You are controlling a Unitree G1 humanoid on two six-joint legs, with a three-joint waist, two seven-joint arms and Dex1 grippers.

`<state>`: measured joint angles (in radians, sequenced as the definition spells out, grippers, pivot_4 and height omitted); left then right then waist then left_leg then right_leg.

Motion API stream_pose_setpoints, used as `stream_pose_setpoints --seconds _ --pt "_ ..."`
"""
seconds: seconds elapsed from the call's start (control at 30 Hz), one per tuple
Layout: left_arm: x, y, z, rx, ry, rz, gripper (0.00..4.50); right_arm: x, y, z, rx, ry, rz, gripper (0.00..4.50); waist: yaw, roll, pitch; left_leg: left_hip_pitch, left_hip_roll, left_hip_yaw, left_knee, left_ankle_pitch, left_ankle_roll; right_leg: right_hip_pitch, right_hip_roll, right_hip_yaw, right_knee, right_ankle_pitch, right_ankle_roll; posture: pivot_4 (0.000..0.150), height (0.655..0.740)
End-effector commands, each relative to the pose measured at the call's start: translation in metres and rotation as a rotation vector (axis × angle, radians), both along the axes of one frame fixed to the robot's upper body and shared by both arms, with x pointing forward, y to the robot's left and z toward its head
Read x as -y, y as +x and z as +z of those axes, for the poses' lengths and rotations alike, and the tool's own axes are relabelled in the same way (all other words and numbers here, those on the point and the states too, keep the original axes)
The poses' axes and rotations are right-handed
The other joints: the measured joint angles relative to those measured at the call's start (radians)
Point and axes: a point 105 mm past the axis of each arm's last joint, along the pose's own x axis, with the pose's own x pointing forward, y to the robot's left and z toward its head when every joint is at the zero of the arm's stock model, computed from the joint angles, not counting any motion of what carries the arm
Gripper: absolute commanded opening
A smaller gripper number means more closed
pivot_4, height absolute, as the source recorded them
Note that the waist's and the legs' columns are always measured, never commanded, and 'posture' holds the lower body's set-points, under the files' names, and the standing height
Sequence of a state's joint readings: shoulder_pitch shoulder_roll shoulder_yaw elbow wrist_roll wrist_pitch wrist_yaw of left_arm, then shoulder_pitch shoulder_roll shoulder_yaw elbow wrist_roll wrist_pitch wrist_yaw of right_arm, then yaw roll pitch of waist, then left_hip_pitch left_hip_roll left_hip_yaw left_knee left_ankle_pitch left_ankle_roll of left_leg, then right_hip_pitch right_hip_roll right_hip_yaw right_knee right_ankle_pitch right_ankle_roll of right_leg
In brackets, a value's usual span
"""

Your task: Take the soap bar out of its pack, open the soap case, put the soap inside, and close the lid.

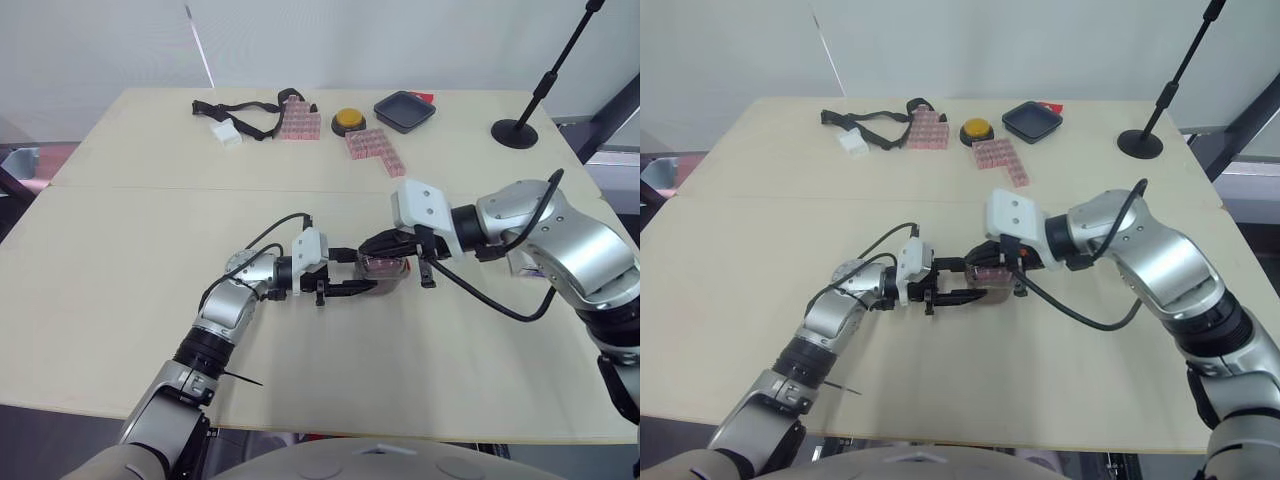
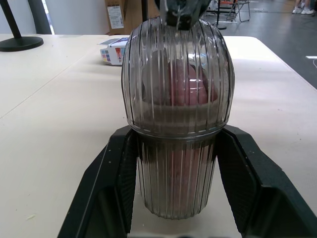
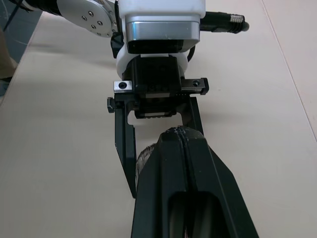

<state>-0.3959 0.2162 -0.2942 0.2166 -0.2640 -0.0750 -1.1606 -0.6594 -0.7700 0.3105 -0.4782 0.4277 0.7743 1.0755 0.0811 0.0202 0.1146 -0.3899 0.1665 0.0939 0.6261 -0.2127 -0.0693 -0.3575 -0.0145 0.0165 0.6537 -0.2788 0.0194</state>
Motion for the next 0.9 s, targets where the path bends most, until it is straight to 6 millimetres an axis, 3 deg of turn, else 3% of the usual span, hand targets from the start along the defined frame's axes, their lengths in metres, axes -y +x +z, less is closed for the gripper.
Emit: stream_pose_setpoints --seconds 0.03,0.9 --pt "-0.002 0.000 0.006 0.028 -0.006 0.005 1.87 0.004 0.000 0.002 0.041 -0.022 0.005 0.02 0.000 0.000 0.000 0.000 0.000 0.000 0.000 0.000 0.000 0.000 0.000 0.000 0.000 0.000 0.000 0.150 0.7400" --pt "0.000 -0.001 0.005 0.021 -0.007 0.006 1.87 0.026 0.006 -0.004 0.136 -0.194 0.033 0.02 -0.001 0.000 0.000 0.000 0.000 0.000 0.000 0.000 0.000 0.000 0.000 0.000 0.000 0.000 0.000 0.150 0.7400"
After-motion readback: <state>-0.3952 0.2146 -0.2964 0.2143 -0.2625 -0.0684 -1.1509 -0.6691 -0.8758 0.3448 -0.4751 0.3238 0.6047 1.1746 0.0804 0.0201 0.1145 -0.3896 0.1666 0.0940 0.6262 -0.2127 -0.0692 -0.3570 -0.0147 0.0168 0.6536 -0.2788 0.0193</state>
